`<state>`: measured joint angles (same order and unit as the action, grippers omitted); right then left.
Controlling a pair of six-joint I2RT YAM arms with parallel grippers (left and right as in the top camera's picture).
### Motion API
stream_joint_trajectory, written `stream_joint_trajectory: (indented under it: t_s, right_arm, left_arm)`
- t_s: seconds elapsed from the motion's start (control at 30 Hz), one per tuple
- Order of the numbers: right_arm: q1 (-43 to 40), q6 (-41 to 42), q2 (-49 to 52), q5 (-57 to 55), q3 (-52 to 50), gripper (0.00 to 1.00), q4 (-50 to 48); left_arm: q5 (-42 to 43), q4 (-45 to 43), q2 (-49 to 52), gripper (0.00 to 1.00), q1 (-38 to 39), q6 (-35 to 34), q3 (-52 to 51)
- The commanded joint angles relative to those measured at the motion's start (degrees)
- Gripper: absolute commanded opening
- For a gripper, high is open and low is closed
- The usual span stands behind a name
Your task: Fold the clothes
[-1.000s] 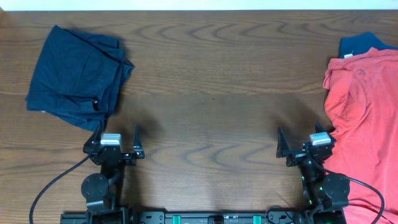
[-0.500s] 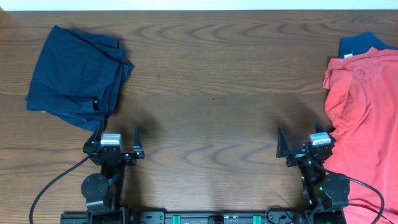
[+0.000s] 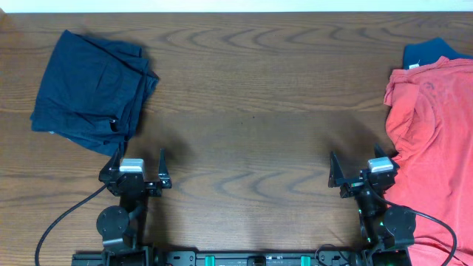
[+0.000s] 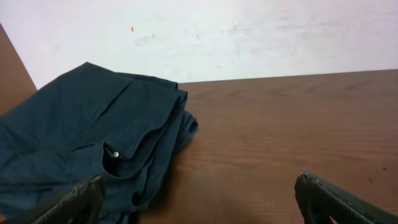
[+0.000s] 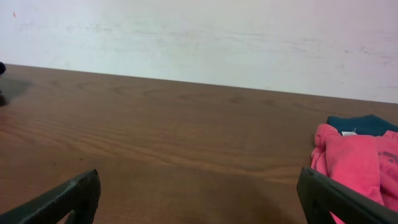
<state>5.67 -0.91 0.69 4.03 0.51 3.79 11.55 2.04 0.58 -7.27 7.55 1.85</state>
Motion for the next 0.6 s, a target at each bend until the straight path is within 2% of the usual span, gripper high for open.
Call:
stream_joint_trajectory:
  t_s: [0.0, 0.57]
  right_arm:
    - [-0.37, -0.87, -0.35, -0.15, -0.2, 0.99, 0.07]
    - [-0.37, -0.87, -0.35, -0.15, -0.2, 0.99, 0.04]
  left_arm:
    - [-0.26, 0.66, -0.35, 0.98, 0.28, 0.35, -1.62]
    - [-0.26, 0.68, -0.35, 0.98, 0.28, 0.35, -1.62]
